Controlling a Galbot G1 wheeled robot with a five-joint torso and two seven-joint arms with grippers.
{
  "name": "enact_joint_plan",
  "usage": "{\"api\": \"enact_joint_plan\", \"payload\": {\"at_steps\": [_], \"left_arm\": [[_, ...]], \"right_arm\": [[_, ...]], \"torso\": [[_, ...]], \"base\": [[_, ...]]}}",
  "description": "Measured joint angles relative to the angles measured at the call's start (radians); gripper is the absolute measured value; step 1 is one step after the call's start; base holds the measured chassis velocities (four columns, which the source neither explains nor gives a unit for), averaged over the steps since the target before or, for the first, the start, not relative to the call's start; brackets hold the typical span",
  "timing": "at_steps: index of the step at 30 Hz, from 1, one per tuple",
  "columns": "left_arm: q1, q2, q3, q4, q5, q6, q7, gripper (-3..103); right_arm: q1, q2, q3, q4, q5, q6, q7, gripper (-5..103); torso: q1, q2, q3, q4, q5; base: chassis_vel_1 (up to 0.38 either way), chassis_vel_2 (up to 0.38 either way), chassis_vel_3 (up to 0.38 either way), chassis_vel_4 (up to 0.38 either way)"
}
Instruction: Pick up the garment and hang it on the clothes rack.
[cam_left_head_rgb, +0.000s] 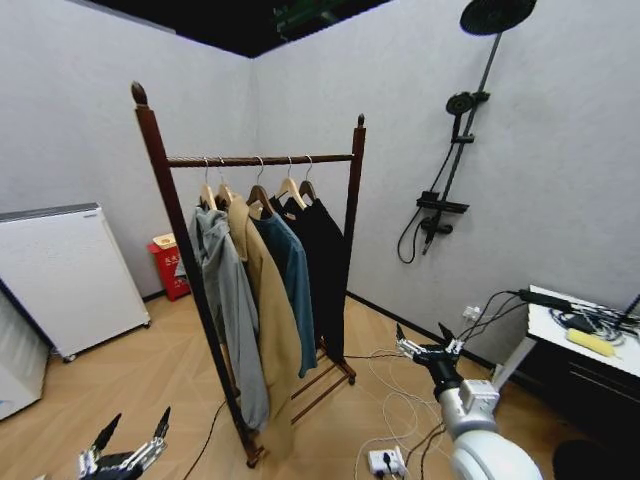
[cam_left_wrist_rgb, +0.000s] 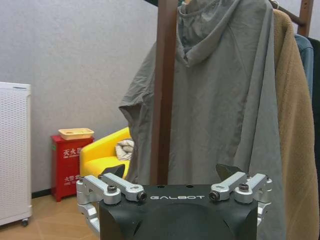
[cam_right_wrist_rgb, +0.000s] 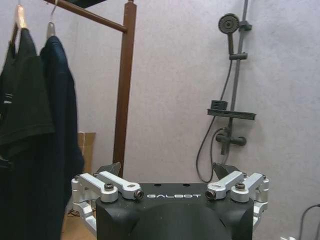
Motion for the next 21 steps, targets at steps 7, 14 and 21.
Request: {"api": "enact_joint_plan", "payload": {"at_steps": [7,14,21], "left_arm": [[0.000,0.000,0.000,0.000,0.000,0.000,0.000,100],[0.000,0.000,0.000,0.000,0.000,0.000,0.000,100],[0.000,0.000,0.000,0.000,0.000,0.000,0.000,100]], "right_arm": [[-0.018,0.019,0.002,0.002,-0.034,0.006,-0.007,100],[-0.030,0.034,0.017,0.017,-0.049,0.007,-0.012,100],[-0.018,0.032,0.022,0.030,-0.056,0.009,-0.017,100]], "torso": [[-0.001,0.000,0.000,-0.0002,-0.0002],[-0.001,0.000,0.000,-0.0002,0.0001],[-0.001,0.000,0.000,-0.0001,-0.0001]], "base": [[-0.071,-0.116,-0.118,-0.094],[-0.112,-0.140,-0.120,-0.114],[-0.136,-0.123,-0.121,-0.140]]}}
